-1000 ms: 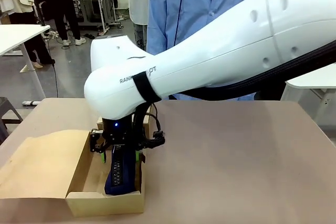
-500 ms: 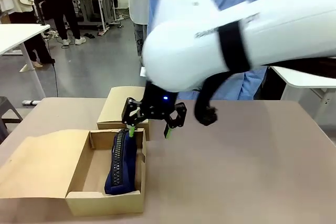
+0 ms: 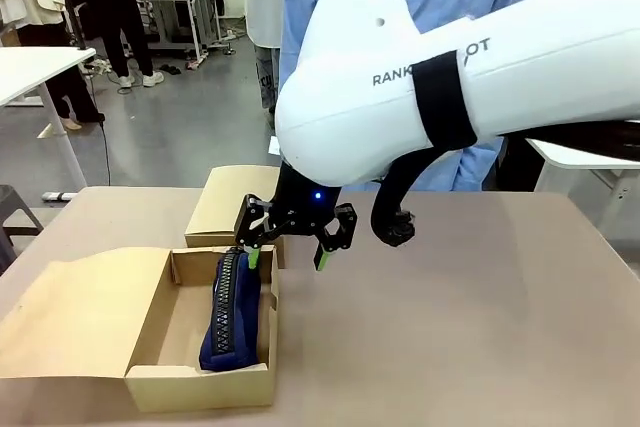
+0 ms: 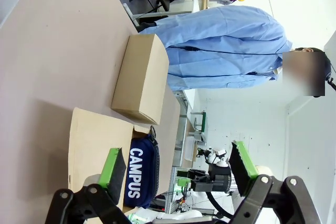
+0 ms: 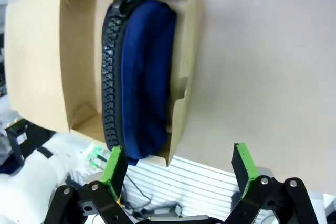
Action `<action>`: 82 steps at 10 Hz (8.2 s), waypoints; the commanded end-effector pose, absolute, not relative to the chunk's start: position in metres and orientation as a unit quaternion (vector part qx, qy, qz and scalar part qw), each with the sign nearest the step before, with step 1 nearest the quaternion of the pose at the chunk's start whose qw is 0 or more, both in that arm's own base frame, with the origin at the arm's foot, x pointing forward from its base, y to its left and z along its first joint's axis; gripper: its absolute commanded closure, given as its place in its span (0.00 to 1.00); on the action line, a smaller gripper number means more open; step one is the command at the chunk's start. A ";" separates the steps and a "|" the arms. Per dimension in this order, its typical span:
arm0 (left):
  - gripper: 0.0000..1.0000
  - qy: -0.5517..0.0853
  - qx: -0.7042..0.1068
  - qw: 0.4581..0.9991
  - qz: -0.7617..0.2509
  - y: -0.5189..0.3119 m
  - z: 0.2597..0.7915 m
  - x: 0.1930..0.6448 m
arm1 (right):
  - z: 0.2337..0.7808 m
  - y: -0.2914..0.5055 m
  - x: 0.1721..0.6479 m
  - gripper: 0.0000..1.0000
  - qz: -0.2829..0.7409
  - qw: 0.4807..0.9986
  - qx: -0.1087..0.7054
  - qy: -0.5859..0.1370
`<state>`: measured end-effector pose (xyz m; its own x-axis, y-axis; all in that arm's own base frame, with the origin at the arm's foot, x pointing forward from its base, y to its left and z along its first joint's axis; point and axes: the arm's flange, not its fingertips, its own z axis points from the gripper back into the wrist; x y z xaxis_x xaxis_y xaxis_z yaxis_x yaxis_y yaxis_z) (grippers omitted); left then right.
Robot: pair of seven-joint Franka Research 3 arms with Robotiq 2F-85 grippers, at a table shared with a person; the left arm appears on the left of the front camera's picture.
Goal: Place items inside the box.
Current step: Pick up a Pencil pouch or Stapler and place it inside the Mailer Box closest to the robot, then close the lid of the Mailer Box closest to the robot.
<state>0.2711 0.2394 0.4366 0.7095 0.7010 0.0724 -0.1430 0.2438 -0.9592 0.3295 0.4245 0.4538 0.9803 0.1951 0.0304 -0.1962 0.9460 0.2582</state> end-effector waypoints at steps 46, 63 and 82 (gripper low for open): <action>0.00 -0.489 -0.273 0.628 -0.541 0.200 0.357 0.292 | 0.380 -0.100 0.324 0.00 -0.018 0.725 0.689 0.016; 0.00 -0.509 -0.473 0.563 -0.447 0.137 0.303 0.293 | 0.380 -0.100 0.324 0.00 -0.018 0.725 0.689 0.016; 0.00 -0.556 -0.488 0.509 -0.440 -0.042 0.324 0.346 | 0.380 -0.100 0.324 0.00 -0.018 0.725 0.689 0.016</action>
<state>0.3869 -0.0168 0.3245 -0.0062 0.0687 0.9976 0.9914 0.1306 -0.0028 0.3263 -0.0978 0.3753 0.9992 -0.0192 -0.0345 0.0353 0.0426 0.9985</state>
